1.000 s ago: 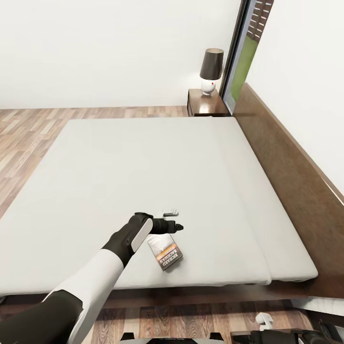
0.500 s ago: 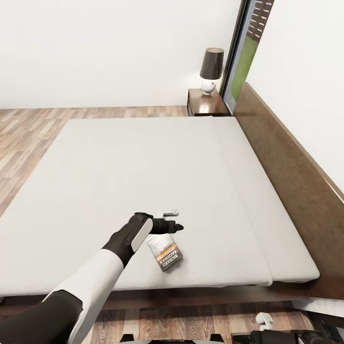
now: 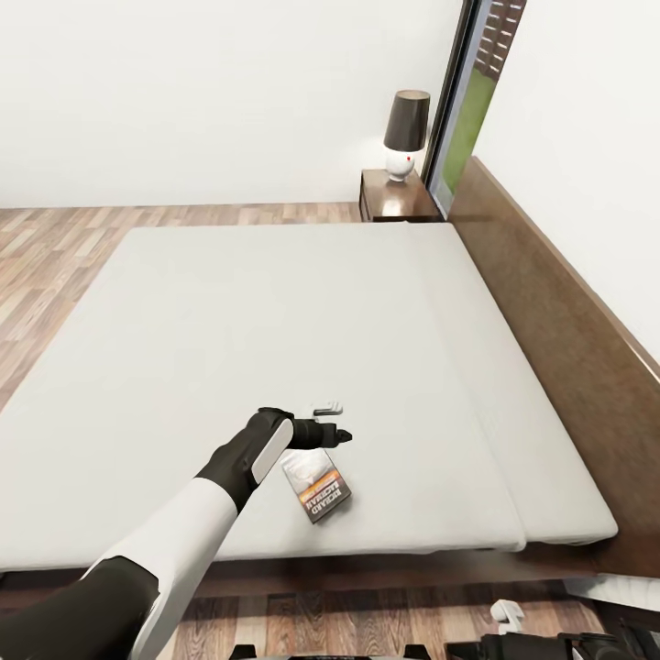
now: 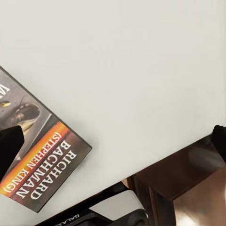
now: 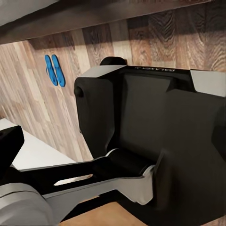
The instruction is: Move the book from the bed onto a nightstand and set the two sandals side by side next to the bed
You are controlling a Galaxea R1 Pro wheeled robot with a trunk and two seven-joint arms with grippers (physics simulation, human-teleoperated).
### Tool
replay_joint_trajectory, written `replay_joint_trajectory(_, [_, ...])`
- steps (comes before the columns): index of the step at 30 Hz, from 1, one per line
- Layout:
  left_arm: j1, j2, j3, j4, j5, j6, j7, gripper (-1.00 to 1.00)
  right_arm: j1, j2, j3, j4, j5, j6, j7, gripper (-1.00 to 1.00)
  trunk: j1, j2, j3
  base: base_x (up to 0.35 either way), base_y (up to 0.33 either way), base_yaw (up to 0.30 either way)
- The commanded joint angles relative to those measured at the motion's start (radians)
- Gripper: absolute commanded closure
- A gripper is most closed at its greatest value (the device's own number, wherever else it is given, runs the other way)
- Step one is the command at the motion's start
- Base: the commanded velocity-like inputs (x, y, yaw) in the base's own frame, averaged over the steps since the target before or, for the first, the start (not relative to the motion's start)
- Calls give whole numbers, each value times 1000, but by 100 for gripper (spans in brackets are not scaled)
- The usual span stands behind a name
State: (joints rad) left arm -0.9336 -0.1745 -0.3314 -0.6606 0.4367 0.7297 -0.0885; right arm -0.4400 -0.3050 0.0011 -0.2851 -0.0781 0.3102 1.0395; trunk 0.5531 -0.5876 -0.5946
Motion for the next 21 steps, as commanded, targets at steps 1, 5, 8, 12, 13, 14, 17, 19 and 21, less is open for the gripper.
replay_joint_trajectory(1, [-1, 0, 0, -1, -4, 4, -4, -100, 0, 0, 0, 0, -8, 10, 2, -100, 4, -8, -4, 0, 0, 0])
replay_joint_trajectory(5, [-1, 0, 0, -1, -4, 4, -5, -100, 0, 0, 0, 0, -8, 10, 2, -100, 20, -36, -17, 0, 0, 0])
replay_joint_trajectory(8, [-1, 0, 0, -1, -4, 4, -5, -100, 0, 0, 0, 0, -8, 10, 2, -100, 31, -57, -26, 0, 0, 0])
replay_joint_trajectory(12, [-1, 0, 0, -1, -4, 4, -5, -100, 0, 0, 0, 0, -8, 10, 2, -100, 46, -85, -39, 0, 0, 0])
replay_joint_trajectory(13, [-1, 0, 0, -1, -4, 4, -5, -100, 0, 0, 0, 0, -8, 10, 2, -100, 50, -92, -42, 0, 0, 0])
replay_joint_trajectory(14, [-1, 0, 0, -1, -4, 4, -5, -100, 0, 0, 0, 0, -8, 10, 2, -100, 54, -99, -45, 0, 0, 0])
replay_joint_trajectory(17, [-1, 0, 0, -1, -4, 4, -5, -100, 0, 0, 0, 0, -8, 10, 2, -100, 66, -120, -54, 0, 0, 0])
replay_joint_trajectory(19, [-1, 0, 0, -1, -4, 4, -5, -100, 0, 0, 0, 0, -8, 10, 1, -100, 73, -134, -61, 0, 0, 0])
replay_joint_trajectory(21, [-1, 0, 0, -1, -4, 4, -5, -100, 0, 0, 0, 0, -8, 10, 1, -100, 81, -148, -67, 0, 0, 0])
